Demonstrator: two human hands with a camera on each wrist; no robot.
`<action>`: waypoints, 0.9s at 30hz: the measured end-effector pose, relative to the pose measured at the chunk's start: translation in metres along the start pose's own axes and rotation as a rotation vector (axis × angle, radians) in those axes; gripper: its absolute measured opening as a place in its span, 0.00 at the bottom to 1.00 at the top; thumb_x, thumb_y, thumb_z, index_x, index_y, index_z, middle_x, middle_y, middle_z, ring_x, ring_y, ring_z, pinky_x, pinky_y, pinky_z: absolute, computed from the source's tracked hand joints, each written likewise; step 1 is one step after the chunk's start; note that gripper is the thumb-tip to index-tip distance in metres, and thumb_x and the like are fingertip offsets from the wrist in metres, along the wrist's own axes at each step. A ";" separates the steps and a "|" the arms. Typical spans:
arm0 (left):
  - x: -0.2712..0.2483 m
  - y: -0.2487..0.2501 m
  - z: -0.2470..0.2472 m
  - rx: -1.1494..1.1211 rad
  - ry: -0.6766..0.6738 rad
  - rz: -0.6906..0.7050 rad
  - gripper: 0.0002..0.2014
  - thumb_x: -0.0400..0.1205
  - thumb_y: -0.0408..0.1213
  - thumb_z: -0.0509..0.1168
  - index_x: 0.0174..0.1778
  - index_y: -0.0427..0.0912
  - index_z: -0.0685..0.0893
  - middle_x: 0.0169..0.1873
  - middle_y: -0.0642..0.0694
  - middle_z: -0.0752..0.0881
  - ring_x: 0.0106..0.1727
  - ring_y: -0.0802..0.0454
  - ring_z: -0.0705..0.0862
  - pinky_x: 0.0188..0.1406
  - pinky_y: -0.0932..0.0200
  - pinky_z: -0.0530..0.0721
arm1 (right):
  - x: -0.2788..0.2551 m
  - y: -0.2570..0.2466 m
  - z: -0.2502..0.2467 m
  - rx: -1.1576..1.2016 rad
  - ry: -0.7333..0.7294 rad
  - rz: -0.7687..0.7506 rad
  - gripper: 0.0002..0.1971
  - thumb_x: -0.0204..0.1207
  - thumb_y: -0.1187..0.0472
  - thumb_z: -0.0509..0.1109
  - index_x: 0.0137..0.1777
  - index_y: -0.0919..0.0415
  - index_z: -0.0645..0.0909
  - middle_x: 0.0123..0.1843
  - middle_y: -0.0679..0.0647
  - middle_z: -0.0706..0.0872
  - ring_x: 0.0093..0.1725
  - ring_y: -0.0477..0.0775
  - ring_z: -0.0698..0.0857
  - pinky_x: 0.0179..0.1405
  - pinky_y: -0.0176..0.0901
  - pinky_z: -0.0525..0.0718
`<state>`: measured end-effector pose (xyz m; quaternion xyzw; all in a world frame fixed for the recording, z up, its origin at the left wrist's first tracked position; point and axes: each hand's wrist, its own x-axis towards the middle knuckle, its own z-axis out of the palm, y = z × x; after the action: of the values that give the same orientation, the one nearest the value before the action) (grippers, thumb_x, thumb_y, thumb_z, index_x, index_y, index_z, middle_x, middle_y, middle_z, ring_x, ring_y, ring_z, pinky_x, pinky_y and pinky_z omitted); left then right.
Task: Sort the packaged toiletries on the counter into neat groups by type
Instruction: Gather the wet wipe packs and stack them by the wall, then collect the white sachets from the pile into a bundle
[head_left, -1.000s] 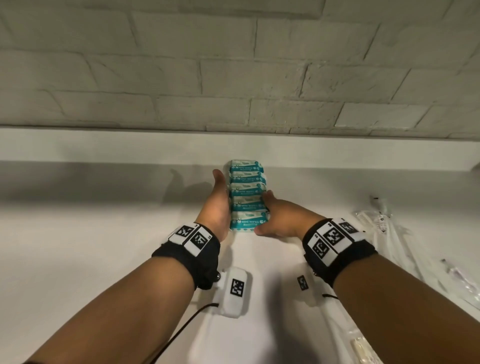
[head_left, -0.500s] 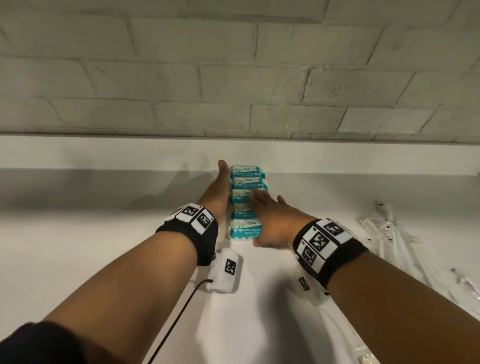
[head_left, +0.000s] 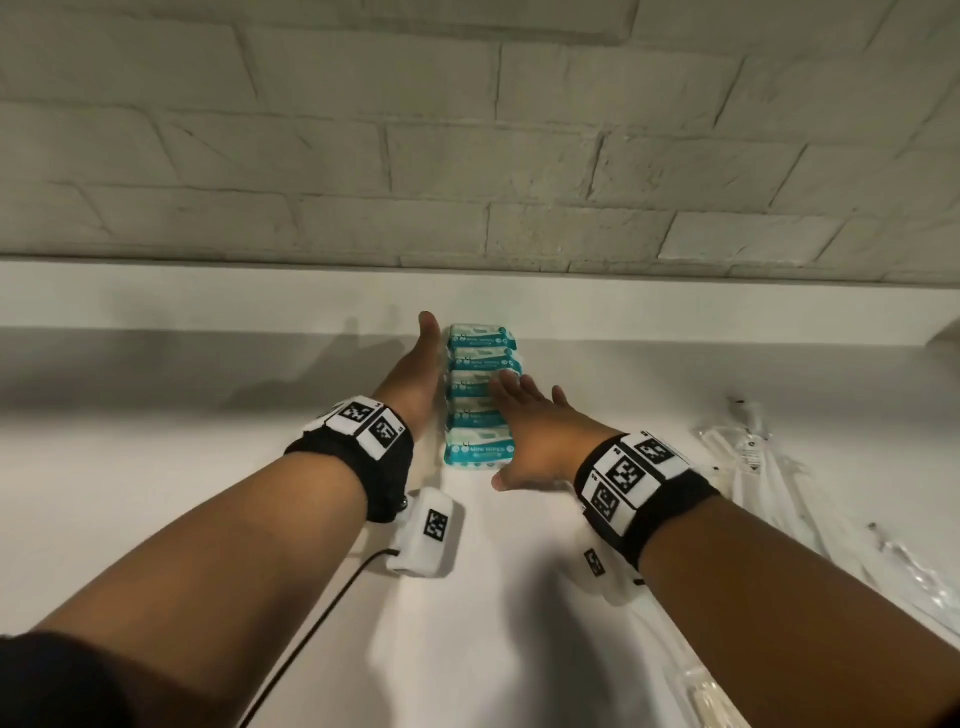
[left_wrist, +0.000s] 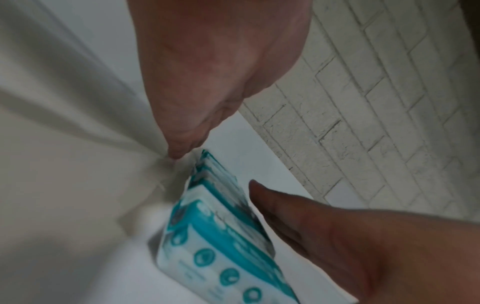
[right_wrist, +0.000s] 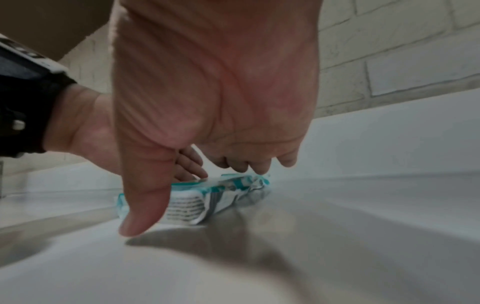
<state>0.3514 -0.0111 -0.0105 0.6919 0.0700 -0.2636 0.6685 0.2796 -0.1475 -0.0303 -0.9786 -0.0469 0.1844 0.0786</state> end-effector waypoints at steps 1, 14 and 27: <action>-0.009 0.001 0.000 0.046 0.014 0.039 0.25 0.85 0.63 0.42 0.53 0.52 0.80 0.58 0.44 0.84 0.63 0.48 0.81 0.63 0.59 0.72 | -0.005 0.003 0.000 0.015 0.009 -0.005 0.56 0.67 0.43 0.74 0.85 0.51 0.37 0.86 0.52 0.38 0.85 0.56 0.40 0.82 0.57 0.41; -0.111 -0.034 0.047 0.695 -0.235 0.354 0.13 0.84 0.45 0.64 0.62 0.45 0.84 0.57 0.51 0.82 0.60 0.54 0.79 0.58 0.61 0.76 | -0.226 0.110 -0.009 0.331 0.081 0.351 0.25 0.76 0.43 0.70 0.73 0.39 0.74 0.78 0.41 0.71 0.72 0.48 0.75 0.61 0.35 0.69; -0.170 -0.093 0.157 1.597 -0.534 0.365 0.21 0.84 0.47 0.55 0.72 0.50 0.77 0.73 0.44 0.76 0.71 0.44 0.76 0.71 0.43 0.74 | -0.310 0.193 0.061 0.116 -0.174 0.254 0.33 0.80 0.49 0.67 0.83 0.44 0.59 0.85 0.38 0.47 0.85 0.44 0.48 0.83 0.45 0.52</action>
<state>0.1223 -0.1101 -0.0100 0.8700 -0.4082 -0.2764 0.0076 -0.0185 -0.3666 -0.0092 -0.9508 0.0815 0.2792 0.1065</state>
